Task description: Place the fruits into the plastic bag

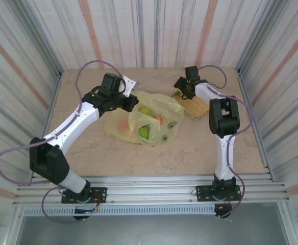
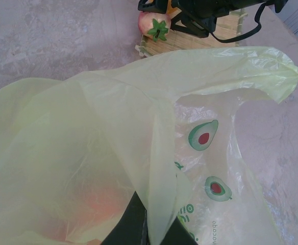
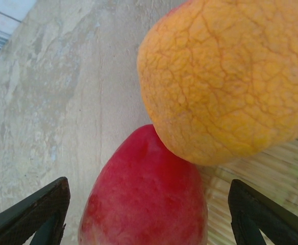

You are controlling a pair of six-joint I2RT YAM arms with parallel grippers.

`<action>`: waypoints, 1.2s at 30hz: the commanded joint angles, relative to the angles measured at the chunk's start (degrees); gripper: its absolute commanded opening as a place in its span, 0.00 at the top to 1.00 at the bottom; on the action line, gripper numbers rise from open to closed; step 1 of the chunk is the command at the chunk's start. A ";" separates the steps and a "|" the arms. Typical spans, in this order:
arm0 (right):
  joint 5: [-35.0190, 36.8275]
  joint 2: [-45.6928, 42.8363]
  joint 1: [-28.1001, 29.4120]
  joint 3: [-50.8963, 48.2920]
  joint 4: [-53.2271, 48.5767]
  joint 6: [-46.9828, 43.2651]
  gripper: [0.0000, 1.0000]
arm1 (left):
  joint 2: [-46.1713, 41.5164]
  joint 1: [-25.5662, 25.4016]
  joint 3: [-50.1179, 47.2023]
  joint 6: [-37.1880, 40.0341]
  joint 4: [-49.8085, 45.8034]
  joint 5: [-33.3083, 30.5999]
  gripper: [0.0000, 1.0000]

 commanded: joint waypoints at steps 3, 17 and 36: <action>0.86 2.49 0.25 3.00 -2.05 1.37 0.23 | -1.86 0.16 -0.45 1.08 -0.31 0.04 1.00; -0.45 3.75 0.08 4.01 -2.11 1.49 0.39 | -1.68 0.77 -0.65 0.82 -0.18 0.63 1.00; -3.29 -14.62 -1.62 -11.12 3.09 -1.00 0.45 | -1.50 0.94 -0.68 -0.34 -0.14 1.08 1.00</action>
